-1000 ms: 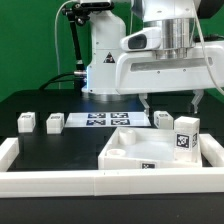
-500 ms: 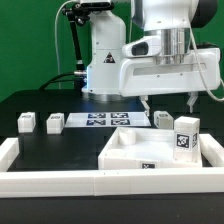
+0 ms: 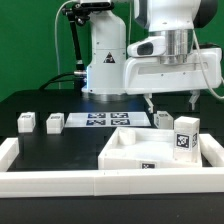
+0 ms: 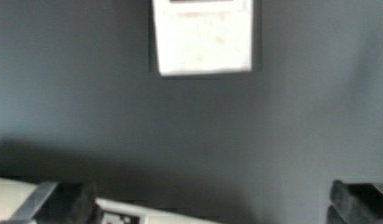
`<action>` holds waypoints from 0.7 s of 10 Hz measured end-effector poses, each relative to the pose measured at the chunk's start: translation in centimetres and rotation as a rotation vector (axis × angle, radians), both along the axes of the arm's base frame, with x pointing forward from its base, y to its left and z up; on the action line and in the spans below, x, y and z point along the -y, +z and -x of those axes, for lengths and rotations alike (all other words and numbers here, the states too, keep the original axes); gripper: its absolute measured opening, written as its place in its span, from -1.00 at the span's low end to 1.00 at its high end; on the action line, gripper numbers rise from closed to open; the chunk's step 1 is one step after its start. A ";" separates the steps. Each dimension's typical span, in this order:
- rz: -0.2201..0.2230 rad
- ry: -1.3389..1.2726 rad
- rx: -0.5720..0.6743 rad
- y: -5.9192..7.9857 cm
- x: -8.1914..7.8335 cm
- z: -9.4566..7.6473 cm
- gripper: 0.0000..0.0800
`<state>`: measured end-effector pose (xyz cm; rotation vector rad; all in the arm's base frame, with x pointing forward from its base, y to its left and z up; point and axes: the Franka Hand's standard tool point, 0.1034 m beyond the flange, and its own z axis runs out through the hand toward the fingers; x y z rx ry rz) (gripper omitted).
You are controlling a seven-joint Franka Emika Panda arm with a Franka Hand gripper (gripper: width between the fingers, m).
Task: Assemble square table
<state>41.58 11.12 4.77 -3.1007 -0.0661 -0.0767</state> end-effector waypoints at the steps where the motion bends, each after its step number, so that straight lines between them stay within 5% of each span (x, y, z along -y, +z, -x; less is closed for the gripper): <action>1: 0.000 0.000 0.000 0.0 0.0 0.0 0.62; 4: 0.002 0.001 -0.018 -0.2 0.1 0.1 0.62; 7: 0.006 -0.003 -0.199 -0.5 0.2 1.0 0.62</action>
Offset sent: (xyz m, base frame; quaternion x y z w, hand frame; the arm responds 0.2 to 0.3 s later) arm 0.0000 0.0000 0.0000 0.0000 0.0000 0.0000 1.0000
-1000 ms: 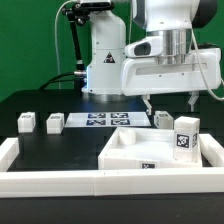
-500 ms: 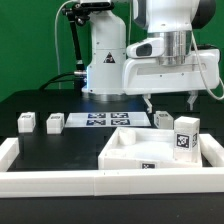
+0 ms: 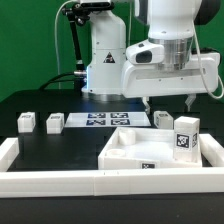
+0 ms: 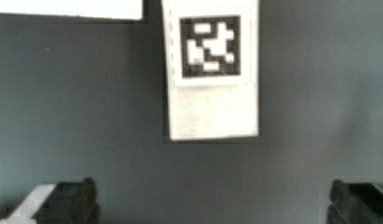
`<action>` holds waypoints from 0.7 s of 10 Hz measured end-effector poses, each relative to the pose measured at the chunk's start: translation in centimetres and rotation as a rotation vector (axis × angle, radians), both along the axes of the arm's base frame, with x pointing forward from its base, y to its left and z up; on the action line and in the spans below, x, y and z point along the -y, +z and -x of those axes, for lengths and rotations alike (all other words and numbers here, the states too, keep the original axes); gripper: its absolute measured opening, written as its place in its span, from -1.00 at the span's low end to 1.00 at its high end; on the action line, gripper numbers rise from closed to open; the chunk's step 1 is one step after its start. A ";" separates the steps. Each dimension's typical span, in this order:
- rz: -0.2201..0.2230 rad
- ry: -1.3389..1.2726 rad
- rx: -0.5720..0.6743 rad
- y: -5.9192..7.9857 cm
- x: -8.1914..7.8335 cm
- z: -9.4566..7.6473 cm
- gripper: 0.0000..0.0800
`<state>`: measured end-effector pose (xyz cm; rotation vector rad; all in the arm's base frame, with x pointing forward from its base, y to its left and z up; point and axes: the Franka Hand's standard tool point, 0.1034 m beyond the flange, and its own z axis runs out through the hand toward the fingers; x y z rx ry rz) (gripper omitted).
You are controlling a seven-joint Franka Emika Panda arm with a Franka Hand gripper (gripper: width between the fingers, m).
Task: Assemble square table
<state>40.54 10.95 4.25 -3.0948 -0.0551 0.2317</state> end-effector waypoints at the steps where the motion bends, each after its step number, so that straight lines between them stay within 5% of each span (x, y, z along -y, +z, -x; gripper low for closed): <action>1: 0.001 -0.001 -0.080 -0.1 0.0 0.6 0.62; 7: 0.003 0.005 -0.495 0.0 -0.3 1.8 0.62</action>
Offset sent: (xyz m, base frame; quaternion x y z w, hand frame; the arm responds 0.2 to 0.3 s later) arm -0.0035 0.0121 0.0020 0.0335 -0.1912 -0.0157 0.9809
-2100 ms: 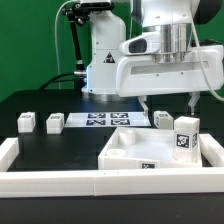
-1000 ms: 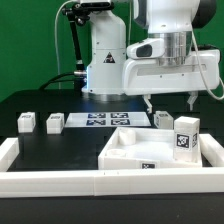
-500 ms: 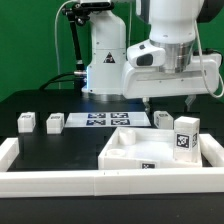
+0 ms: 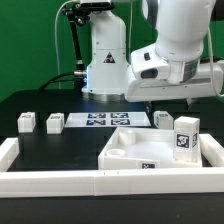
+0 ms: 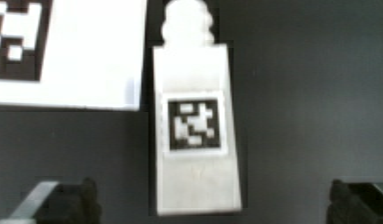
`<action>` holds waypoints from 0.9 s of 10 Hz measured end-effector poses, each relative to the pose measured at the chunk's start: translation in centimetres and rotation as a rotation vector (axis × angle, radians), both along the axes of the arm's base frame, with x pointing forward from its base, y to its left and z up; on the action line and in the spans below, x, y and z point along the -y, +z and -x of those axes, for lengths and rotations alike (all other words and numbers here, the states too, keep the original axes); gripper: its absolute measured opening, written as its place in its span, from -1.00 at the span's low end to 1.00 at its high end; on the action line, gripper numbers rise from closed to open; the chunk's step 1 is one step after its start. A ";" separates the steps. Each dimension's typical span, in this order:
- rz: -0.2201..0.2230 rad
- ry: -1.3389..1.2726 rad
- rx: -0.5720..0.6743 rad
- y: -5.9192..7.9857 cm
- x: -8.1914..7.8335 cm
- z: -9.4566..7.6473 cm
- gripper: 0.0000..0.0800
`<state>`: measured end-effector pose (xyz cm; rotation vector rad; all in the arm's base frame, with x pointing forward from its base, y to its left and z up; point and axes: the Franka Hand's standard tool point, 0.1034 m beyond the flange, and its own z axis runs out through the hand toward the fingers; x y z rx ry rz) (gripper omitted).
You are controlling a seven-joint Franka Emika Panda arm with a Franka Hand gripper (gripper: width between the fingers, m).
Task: Assemble square table
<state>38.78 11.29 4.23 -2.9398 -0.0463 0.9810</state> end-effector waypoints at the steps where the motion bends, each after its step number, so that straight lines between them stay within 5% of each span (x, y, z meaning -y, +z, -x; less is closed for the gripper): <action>1: 0.003 0.001 -0.052 -0.3 0.1 0.0 0.62; 6: 0.020 0.009 -0.383 -1.7 0.4 2.0 0.62; 9: 0.021 0.011 -0.368 -2.4 0.3 2.1 0.62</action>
Offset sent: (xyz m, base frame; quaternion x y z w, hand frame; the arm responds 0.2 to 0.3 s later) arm -0.0082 -0.0032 -0.0030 -0.0021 -0.1160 0.0021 0.9932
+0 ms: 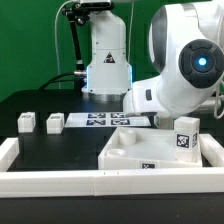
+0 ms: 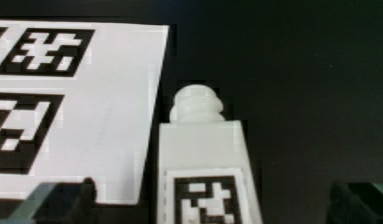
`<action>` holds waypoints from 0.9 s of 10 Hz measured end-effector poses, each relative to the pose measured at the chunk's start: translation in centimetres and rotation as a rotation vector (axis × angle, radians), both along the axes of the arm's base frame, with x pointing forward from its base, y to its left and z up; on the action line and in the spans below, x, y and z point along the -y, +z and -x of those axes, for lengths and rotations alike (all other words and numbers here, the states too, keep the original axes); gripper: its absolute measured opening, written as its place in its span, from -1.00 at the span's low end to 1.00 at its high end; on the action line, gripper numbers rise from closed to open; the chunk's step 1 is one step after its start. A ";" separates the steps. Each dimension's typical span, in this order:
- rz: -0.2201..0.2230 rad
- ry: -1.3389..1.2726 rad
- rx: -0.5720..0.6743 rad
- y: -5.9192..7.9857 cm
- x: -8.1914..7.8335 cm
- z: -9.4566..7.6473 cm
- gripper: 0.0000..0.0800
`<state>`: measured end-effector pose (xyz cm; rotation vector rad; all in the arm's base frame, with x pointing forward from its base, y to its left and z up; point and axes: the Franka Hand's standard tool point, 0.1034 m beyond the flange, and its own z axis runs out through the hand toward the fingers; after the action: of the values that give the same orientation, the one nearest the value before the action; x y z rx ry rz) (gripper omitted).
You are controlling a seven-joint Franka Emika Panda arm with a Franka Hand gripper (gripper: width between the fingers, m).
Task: Assemble square table
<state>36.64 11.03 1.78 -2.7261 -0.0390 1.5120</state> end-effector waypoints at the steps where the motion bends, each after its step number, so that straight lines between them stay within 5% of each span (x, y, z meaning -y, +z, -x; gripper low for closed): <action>1: 0.000 0.000 0.016 -0.4 0.0 0.0 0.62; 5: 0.003 -0.001 0.030 -1.3 0.1 0.7 0.62; 7: 0.003 -0.004 0.029 -1.3 0.2 0.7 0.00; 8: 0.003 -0.005 0.028 -1.3 0.2 0.7 0.00; 9: 0.004 -0.006 0.028 -1.3 0.2 0.7 -0.29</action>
Offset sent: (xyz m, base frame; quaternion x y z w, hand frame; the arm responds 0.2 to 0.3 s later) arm -0.0100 0.0000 -0.0089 -0.0036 0.0174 0.0032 0.9998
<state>35.96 10.78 0.45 -2.7477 -0.0293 1.4741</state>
